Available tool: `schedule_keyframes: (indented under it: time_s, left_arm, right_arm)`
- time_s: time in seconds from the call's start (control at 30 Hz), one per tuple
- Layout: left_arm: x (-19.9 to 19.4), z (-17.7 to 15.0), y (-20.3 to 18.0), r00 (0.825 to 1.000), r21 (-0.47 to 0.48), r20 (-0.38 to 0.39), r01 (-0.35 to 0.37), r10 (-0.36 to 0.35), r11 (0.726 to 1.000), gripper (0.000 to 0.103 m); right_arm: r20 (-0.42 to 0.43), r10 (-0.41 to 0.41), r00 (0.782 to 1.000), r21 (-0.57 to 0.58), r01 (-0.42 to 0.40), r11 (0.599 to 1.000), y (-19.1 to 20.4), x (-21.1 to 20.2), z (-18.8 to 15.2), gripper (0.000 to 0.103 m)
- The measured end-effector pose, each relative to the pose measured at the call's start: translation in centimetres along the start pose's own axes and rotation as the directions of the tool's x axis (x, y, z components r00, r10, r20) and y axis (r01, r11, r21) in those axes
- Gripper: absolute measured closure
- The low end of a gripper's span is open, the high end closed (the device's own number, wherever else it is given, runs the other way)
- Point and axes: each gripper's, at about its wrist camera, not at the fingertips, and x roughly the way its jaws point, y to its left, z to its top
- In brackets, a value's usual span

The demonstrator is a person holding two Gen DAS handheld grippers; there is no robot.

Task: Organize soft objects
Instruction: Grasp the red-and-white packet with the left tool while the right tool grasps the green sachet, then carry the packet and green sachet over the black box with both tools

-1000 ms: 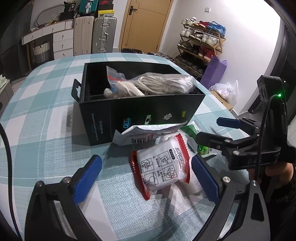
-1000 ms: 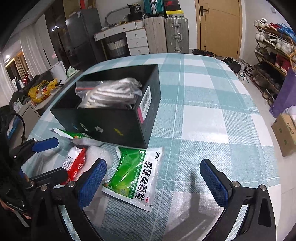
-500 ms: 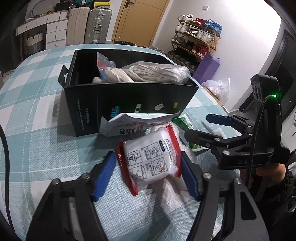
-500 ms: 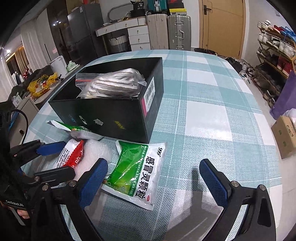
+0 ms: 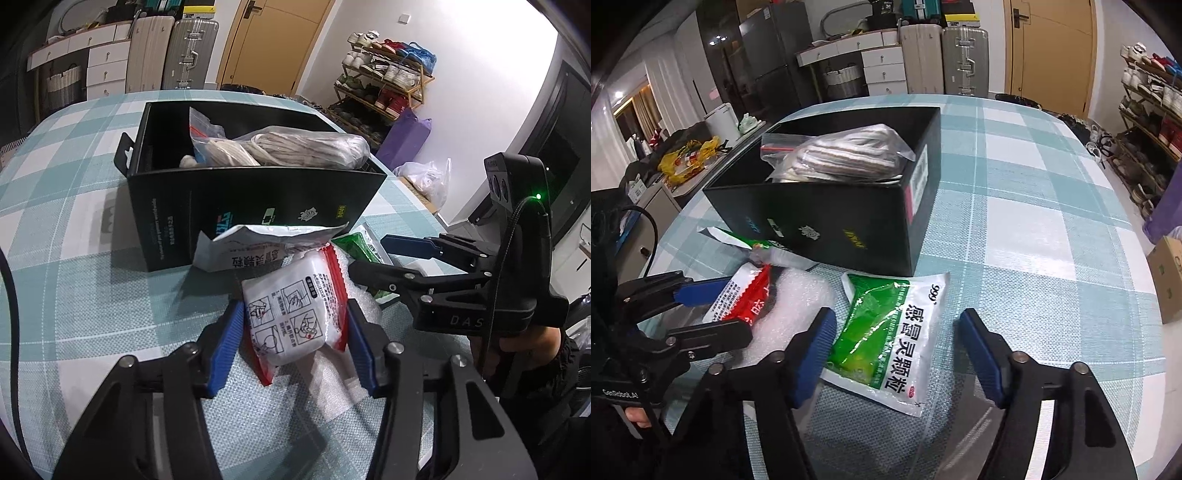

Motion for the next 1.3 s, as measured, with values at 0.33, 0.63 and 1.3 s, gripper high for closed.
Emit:
schedule_keyframes:
  time_s: [0.33,0.63,1.3]
  left_arm:
    - [0.4,0.3,0.1,1.000,-0.006,-0.022,-0.017,0.017,1.000,0.034]
    - [0.4,0.3,0.7,1.000,-0.032,-0.009,0.011,-0.012,0.999,0.049]
    - [-2.8,0.0,0.6,0.997,-0.015,0.071,-0.022,0.023,1.000,0.056]
  right_arm:
    - [0.003,0.017,1.000,-0.010,-0.017,1.000,0.2,-0.1,-0.1,0.050]
    - [0.011,0.029,1.000,-0.033,-0.029,0.999,0.4,-0.3,-0.1,0.060]
    - [0.098,0.063,0.993,-0.055,-0.058,0.997,1.0,-3.1,0.3,0.062]
